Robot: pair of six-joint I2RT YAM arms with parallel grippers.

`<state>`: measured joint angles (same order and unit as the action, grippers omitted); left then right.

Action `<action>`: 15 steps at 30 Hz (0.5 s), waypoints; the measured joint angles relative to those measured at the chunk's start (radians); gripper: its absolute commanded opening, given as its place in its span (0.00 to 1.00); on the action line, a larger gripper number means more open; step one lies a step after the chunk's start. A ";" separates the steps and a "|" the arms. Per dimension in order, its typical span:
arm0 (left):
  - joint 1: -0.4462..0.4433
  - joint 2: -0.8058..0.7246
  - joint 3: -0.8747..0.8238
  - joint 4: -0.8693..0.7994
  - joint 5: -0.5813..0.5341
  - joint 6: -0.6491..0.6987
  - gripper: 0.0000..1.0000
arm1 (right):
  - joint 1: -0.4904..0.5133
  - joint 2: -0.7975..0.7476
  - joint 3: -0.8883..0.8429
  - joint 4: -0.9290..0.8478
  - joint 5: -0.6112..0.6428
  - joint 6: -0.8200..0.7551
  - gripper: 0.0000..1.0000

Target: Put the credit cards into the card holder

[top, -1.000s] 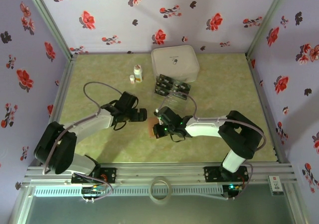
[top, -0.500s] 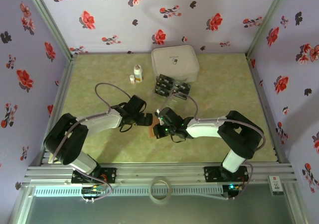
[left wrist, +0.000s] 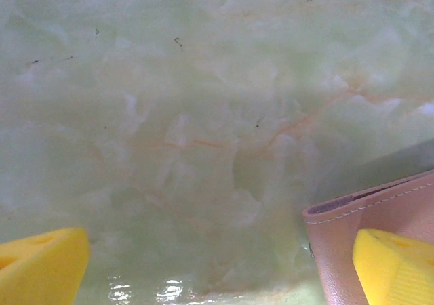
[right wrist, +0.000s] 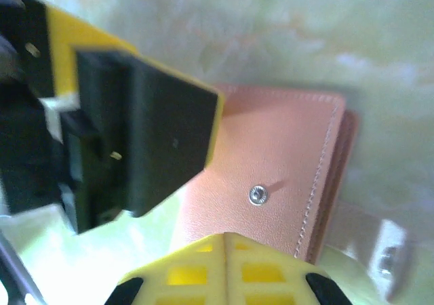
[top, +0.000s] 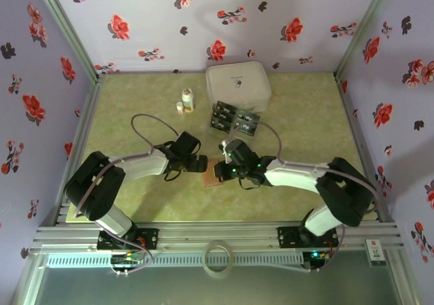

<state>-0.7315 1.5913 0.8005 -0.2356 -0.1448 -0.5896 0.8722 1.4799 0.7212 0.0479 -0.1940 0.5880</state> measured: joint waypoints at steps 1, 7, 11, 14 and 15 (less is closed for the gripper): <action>-0.004 0.000 0.000 -0.001 -0.008 -0.002 1.00 | -0.013 -0.033 0.001 -0.022 0.011 0.003 0.24; -0.032 0.018 0.005 -0.001 -0.059 -0.006 1.00 | -0.064 -0.107 0.060 -0.203 0.094 0.005 0.48; -0.061 0.032 0.024 -0.016 -0.109 -0.005 1.00 | -0.069 -0.080 0.112 -0.311 0.128 -0.002 0.48; -0.076 0.040 0.037 -0.031 -0.138 -0.005 1.00 | -0.069 -0.033 0.147 -0.361 0.140 -0.011 0.46; -0.079 0.042 0.040 -0.034 -0.145 -0.005 1.00 | -0.069 -0.017 0.155 -0.373 0.143 -0.013 0.45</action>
<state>-0.8108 1.6333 0.8402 -0.2695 -0.2893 -0.5941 0.8028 1.4628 0.8761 -0.3256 -0.0505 0.5755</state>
